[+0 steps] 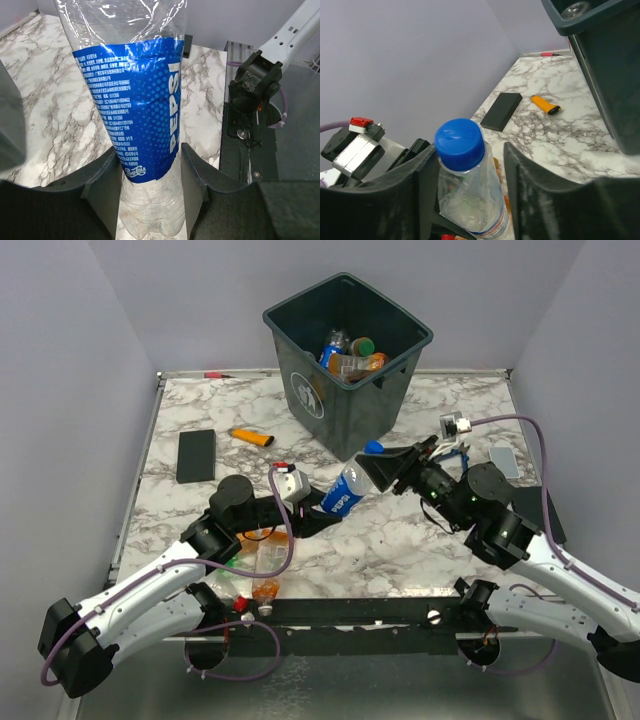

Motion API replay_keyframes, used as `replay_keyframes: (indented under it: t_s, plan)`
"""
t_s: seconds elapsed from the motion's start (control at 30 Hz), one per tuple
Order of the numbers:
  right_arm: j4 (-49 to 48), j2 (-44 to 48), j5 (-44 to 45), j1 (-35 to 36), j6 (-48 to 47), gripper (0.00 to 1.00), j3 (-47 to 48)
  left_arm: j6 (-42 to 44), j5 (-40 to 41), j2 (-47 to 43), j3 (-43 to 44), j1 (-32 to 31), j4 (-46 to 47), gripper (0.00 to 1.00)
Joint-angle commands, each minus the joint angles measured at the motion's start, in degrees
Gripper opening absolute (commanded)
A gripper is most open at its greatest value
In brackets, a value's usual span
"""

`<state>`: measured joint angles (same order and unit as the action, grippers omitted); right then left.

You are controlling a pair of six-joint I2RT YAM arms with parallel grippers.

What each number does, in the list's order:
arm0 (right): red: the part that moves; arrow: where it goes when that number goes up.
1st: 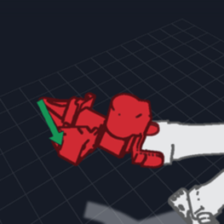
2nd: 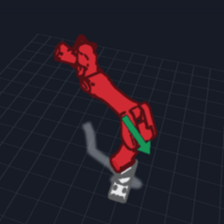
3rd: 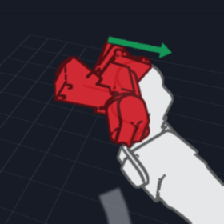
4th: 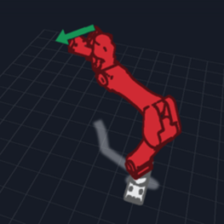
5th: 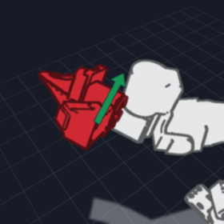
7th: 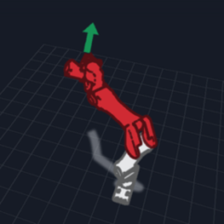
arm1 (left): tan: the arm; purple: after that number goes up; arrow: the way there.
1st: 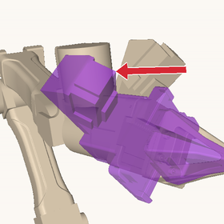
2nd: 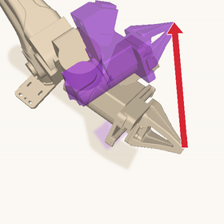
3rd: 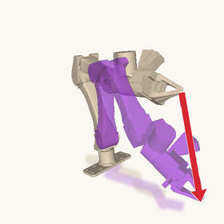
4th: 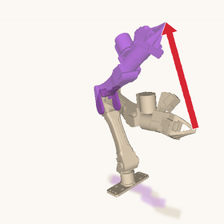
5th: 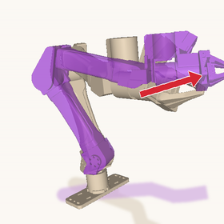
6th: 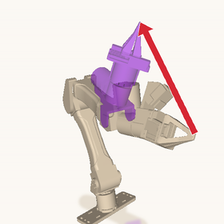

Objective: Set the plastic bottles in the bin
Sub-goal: Place the plastic bottle in the trash bin.

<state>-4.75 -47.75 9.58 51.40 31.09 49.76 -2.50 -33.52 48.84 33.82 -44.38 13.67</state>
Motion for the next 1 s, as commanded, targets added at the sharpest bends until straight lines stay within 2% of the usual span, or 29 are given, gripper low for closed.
replay_keyframes:
  t_s: [0.0, 0.03, 0.07, 0.13, 0.17, 0.2, 0.23, 0.27, 0.3, 0.43, 0.57, 0.7, 0.97]
  plan:
    - [-2.6, -0.9, 0.9, 0.2, 0.2, 0.47, 0.3, 0.2, 0.8, -0.6, -0.6, -0.5, 1.7, 0.1]
    - [-3.0, -1.1, 0.8, 0.2, 0.2, 0.42, 0.1, 0.1, 0.9, -0.6, -0.7, -0.5, 1.8, 0.13]
    - [-3.1, -1.2, 0.5, 0.2, 0.2, 0.38, 0.1, 0.0, 1.1, -0.7, -0.6, -0.5, 1.7, 0.21]
    - [-3.4, -1.4, -0.7, 0.2, -0.3, 0.28, 0.0, -0.3, 1.3, -0.8, -0.6, -0.5, 1.7, 0.46]
    - [-3.5, -1.4, -1.3, 0.2, -0.7, 0.22, -0.1, -0.6, 1.4, -0.9, -0.5, -0.5, 1.6, 0.59]
    - [-3.5, -1.4, -1.9, 0.2, -1.0, 0.16, -0.1, -0.9, 1.8, -1.1, -0.5, -0.5, 1.6, 0.85]
    - [-3.3, -1.4, -2.4, 0.2, -1.2, 0.09, -0.1, -1.3, 2.3, -1.5, -0.4, -0.5, 1.7, 0.97]
    - [-3.0, -1.5, -3.0, 0.2, -1.6, 0.03, 0.0, -1.6, 2.9, -1.8, -0.3, -0.4, 1.7, 0.99]
    - [-2.3, -1.6, -4.0, 0.2, -2.1, 0.01, 0.2, -2.0, 3.7, -2.2, -0.2, -0.5, 1.8, 0.99]
    - [-1.4, -1.7, -9.9, 0.2, -3.2, 0.0, -0.5, -5.9, 6.4, -4.0, -1.5, -0.4, 5.6, 0.99]
    - [-4.8, -2.1, -14.8, 0.2, -2.1, 0.01, -2.5, -11.5, 3.2, -2.1, -2.9, -0.2, 13.4, 0.99]
    - [-8.5, -2.5, -15.5, 0.2, 0.1, 0.0, -3.4, -14.5, -1.0, 2.6, -1.7, -0.2, 13.9, 0.99]
    - [-11.1, -4.1, -17.4, 0.2, 1.5, 0.01, -3.4, -15.3, 0.6, 4.2, -2.4, -0.2, 14.8, 0.98]
